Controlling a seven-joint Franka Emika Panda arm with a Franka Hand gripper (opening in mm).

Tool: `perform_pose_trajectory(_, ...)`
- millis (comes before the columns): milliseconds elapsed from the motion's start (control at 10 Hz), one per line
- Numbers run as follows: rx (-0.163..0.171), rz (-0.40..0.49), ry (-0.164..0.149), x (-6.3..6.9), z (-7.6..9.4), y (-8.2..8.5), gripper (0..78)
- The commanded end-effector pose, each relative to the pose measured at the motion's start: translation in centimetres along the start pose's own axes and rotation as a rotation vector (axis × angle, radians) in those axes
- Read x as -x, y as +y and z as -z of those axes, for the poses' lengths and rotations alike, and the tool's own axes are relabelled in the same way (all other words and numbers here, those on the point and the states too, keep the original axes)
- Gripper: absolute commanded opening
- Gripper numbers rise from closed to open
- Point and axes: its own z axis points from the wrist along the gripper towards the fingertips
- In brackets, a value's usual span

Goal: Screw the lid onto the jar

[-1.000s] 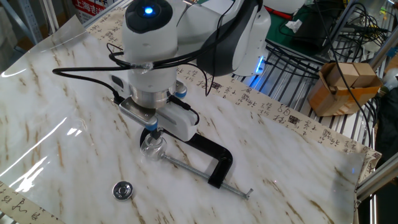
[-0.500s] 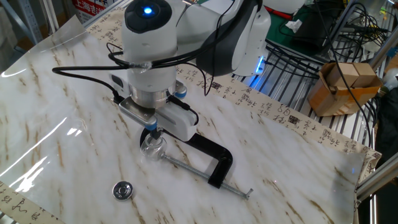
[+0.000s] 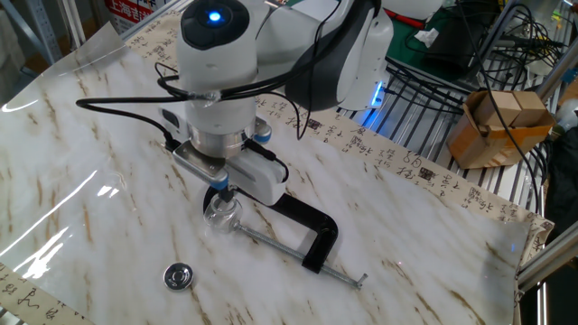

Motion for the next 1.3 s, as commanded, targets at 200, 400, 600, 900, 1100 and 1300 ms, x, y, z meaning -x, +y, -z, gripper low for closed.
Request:
perform_pose_trajectory(200, -0.007, -0.036, 0.014, 0.5, -0.1, -0.3, 0.0)
perform_pose_trajectory(400, 0.002, -0.033, 0.013, 1.8, -1.1, -1.4, 0.0)
perform_pose_trajectory(600, 0.003, -0.038, 0.008, 2.9, -2.5, -1.8, 0.0)
perform_pose_trajectory(900, -0.007, -0.053, -0.009, 4.1, -5.4, -1.3, 0.0)
perform_pose_trajectory(1100, -0.006, -0.053, -0.015, 4.6, -6.8, -1.2, 0.0)
perform_pose_trajectory(1300, 0.001, -0.038, -0.034, 5.3, -8.6, -1.6, 0.0)
